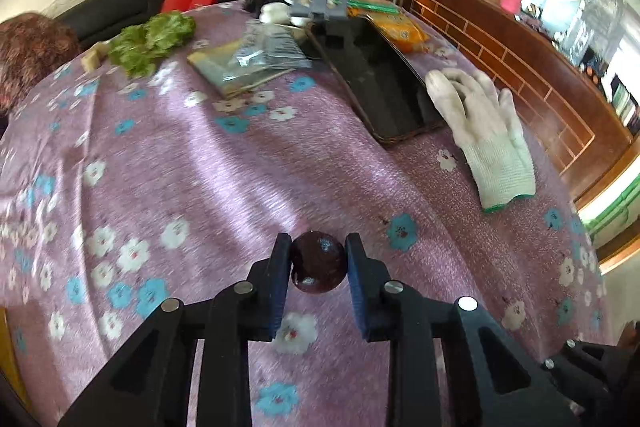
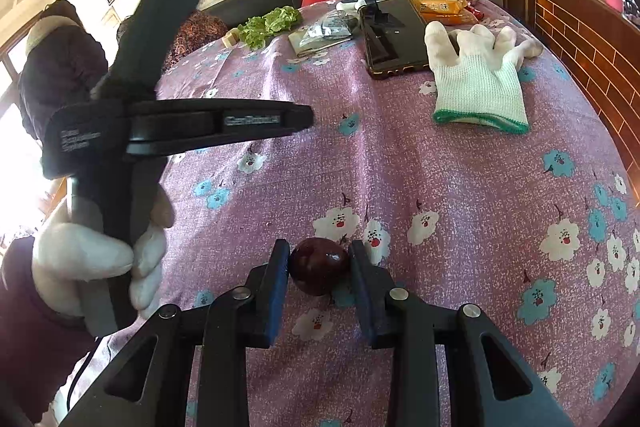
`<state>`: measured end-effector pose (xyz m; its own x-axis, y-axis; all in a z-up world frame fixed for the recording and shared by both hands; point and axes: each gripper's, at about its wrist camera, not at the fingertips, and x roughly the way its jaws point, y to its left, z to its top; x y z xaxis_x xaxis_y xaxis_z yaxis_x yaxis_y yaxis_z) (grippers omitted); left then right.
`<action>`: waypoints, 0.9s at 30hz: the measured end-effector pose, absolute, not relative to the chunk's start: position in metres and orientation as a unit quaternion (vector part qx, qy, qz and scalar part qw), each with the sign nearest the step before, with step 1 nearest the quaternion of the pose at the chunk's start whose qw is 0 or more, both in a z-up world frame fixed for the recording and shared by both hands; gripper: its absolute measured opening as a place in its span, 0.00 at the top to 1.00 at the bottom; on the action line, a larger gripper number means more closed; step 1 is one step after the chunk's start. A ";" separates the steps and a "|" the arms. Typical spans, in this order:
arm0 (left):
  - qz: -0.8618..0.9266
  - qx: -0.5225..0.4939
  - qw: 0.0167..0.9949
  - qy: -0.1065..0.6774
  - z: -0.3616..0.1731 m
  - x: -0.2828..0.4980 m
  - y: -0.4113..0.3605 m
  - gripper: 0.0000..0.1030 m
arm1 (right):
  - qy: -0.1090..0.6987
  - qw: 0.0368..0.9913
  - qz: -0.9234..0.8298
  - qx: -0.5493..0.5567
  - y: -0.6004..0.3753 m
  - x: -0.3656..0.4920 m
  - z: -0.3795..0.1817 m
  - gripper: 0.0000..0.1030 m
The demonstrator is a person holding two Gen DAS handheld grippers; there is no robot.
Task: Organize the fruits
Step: 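Carry both plums into the tray and release with both grippers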
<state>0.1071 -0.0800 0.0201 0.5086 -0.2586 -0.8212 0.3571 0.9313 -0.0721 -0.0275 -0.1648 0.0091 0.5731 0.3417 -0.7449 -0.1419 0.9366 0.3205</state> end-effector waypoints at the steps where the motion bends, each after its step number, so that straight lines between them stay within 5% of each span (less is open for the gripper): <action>1: -0.175 0.048 0.869 0.461 0.023 0.104 -0.075 0.75 | 0.441 0.880 0.137 0.111 -0.164 -0.028 0.009 0.68; 17: -0.013 -0.101 0.928 0.358 0.119 -0.064 0.159 0.74 | 0.407 0.905 0.100 0.070 -0.155 -0.037 0.021 0.69; 27: 0.111 -0.161 0.927 0.321 0.117 -0.160 0.289 0.74 | 0.374 0.903 0.206 0.040 -0.042 -0.072 0.089 0.68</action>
<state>-0.1604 0.2885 0.1170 0.7699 0.1017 -0.6301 -0.3080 0.9238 -0.2272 -0.0720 -0.0420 0.0887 0.6345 0.4023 -0.6599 -0.3422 0.9118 0.2268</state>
